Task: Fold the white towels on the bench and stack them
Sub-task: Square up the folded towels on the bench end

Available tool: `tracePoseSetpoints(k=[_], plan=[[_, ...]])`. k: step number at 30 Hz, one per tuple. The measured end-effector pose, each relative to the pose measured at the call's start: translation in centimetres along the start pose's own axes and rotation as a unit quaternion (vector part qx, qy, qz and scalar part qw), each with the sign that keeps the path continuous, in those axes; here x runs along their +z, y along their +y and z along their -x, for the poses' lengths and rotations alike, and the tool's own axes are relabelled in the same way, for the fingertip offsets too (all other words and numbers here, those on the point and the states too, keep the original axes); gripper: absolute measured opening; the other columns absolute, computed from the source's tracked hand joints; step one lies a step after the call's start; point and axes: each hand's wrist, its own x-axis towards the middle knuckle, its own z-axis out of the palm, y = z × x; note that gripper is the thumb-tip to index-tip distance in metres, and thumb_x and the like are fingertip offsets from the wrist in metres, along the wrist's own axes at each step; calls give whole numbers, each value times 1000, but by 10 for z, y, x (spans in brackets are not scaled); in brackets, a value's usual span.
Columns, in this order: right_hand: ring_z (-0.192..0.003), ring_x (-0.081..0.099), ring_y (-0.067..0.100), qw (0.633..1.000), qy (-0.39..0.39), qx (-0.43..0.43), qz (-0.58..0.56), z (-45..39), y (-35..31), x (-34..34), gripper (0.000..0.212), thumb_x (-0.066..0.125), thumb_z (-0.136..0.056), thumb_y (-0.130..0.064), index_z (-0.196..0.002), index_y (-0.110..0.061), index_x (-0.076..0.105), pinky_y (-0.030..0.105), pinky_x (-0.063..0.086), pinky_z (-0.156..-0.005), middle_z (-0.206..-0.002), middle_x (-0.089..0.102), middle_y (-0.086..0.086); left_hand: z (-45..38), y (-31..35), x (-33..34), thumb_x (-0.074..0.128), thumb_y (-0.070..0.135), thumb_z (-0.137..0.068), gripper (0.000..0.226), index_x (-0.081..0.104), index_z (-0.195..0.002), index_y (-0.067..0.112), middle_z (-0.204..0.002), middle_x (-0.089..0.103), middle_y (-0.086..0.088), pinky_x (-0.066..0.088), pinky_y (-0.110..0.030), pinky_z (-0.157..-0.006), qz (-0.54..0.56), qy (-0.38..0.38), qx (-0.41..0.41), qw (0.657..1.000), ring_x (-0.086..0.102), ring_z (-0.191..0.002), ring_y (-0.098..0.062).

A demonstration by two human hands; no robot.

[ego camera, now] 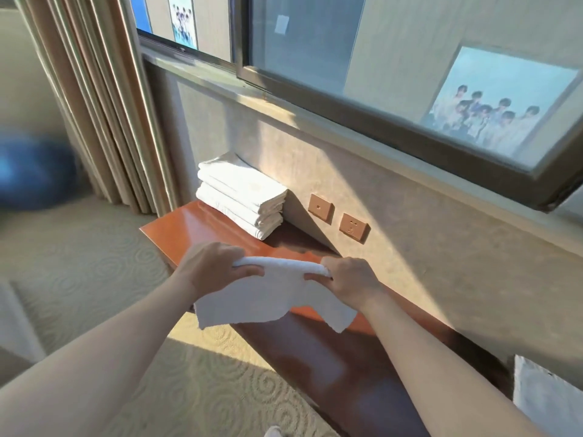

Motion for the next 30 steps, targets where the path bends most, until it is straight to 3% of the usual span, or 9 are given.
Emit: tracePoseSetpoints(k=[4,7,9,12,15,19,24,26,30], plan=[[-66,59,21,1000,11,-3,-2,-66,-10,16,73,26,-80,-84,-82,-17,55,30,40,-55,-77,65,0,-32,-65,15,31,86,-85,69,33,-54,25,-44,29,12,13,-20,-41,13,-5,15,1000,31,-38,-13],[-71,61,25,1000,10,11,-17,-122,-10,30,74,26,-82,-83,-84,-15,56,37,48,-63,-78,67,2,-71,-111,34,23,90,-84,73,34,-54,24,-47,29,12,24,-25,-43,18,-12,21,1000,36,-41,-16],[-74,63,26,999,3,21,-31,-161,-6,43,60,40,-93,-72,-89,-14,58,38,49,-64,-80,67,2,-97,-142,51,12,97,-74,82,40,-57,23,-50,37,10,30,-29,-50,-7,-36,7,999,48,-49,-21],[-82,65,32,999,-16,24,-23,-218,-5,59,31,55,-99,-44,-92,-14,51,35,34,-62,-84,68,8,-134,-190,72,17,100,-64,86,46,-63,19,-57,52,5,32,-29,-53,-15,-89,-1,996,52,-60,-20],[-70,61,32,998,-5,32,-45,-267,-10,59,52,55,-94,-62,-83,-12,50,35,31,-58,-68,64,7,-168,-234,80,24,96,-66,89,52,-67,12,-58,57,0,46,-36,-58,-14,-98,2,995,58,-63,-24],[-46,43,20,993,36,55,-103,-316,-15,49,81,35,-69,-92,-69,-11,47,29,29,-48,-45,41,-3,-215,-286,89,17,104,-58,97,43,-62,10,-52,49,-2,43,-35,-56,7,-123,9,992,52,-59,-26],[-47,41,8,983,16,150,-102,-380,-17,38,76,41,-63,-92,-65,-16,49,27,31,-47,-51,46,-5,-291,-347,113,31,98,-61,90,39,-59,8,-46,32,-1,35,-35,-51,64,-132,72,987,33,-53,-26],[-53,44,9,975,-11,199,-102,-401,-25,36,72,45,-63,-92,-65,-19,50,28,32,-49,-57,50,-5,-318,-369,125,25,102,-60,96,41,-58,8,-44,33,-2,32,-34,-50,83,-136,117,980,34,-51,-27],[-57,53,13,947,-29,296,-124,-433,-47,30,65,58,-66,-88,-70,-23,57,32,42,-57,-62,58,-6,-376,-409,148,27,100,-65,81,26,-52,21,-42,23,3,29,-28,-50,165,-106,227,954,38,-49,-36]])
